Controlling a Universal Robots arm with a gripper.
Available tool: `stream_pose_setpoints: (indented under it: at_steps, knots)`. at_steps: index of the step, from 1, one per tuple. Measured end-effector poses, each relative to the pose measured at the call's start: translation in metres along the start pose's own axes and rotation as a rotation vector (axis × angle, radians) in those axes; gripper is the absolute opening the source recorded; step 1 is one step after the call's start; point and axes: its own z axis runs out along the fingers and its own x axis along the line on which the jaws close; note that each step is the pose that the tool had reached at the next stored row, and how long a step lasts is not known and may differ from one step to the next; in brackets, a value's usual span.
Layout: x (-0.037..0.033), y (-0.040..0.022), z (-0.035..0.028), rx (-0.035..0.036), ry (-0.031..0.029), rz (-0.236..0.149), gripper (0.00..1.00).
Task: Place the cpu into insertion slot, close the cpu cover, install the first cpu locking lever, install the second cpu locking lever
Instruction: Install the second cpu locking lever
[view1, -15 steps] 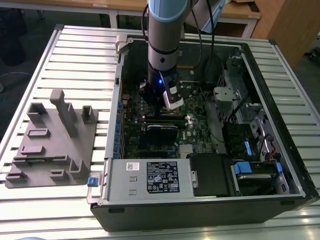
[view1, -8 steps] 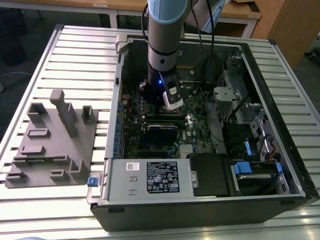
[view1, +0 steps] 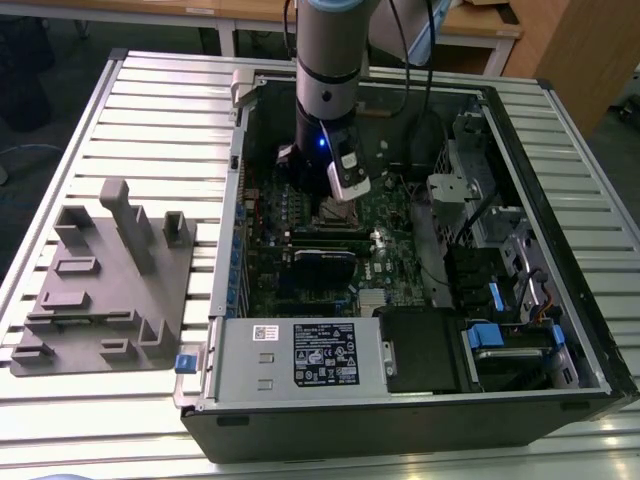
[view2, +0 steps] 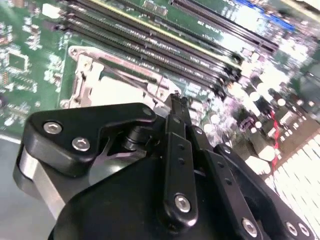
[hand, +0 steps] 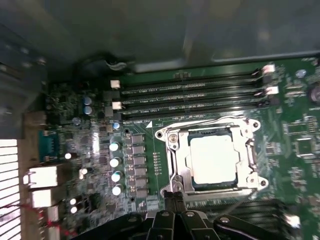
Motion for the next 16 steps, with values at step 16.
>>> stream_pose_setpoints:
  at_steps: [16]
  knots:
    - [-0.0069,0.0033,-0.0257,0.0000,0.0000,0.000,0.11]
